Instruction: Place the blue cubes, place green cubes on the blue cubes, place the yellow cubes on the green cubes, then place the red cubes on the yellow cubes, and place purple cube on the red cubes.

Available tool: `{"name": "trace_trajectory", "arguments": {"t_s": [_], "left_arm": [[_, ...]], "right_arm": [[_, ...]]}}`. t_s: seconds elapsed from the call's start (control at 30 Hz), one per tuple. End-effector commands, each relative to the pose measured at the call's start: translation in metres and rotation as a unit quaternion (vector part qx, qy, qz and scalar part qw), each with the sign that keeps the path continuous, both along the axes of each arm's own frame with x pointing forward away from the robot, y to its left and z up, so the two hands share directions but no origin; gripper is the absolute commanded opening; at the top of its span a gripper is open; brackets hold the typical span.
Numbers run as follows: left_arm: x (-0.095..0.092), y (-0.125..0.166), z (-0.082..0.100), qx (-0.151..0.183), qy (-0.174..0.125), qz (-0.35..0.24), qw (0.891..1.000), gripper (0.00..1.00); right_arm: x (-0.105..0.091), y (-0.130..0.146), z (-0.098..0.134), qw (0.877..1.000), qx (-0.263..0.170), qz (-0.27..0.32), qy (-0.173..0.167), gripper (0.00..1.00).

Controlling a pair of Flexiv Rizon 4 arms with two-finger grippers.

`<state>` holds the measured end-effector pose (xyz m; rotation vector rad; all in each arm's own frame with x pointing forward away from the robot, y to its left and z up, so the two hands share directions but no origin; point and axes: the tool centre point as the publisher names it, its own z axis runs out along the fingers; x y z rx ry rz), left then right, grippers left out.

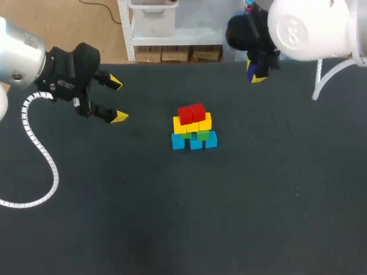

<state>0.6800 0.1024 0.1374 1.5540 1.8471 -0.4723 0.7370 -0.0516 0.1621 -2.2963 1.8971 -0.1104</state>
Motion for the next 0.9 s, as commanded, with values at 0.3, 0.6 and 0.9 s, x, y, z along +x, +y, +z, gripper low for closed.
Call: {"name": "trace_trajectory", "arguments": {"t_s": [0.3, 0.6, 0.9], "left_arm": [[-0.001, 0.002, -0.001, -0.003, -0.003, -0.001, 1.0, 1.0], [-0.001, 0.002, -0.001, -0.003, -0.003, -0.001, 1.0, 1.0], [-0.001, 0.002, -0.001, -0.003, -0.003, -0.001, 1.0, 1.0]], "right_arm": [[-0.02, 0.025, 0.014, 0.999, 0.039, 0.034, -0.01, 0.0], [-0.02, 0.025, 0.014, 0.999, 0.039, 0.034, -0.01, 0.0], [-0.02, 0.025, 0.014, 0.999, 0.039, 0.034, -0.01, 0.0]]}}
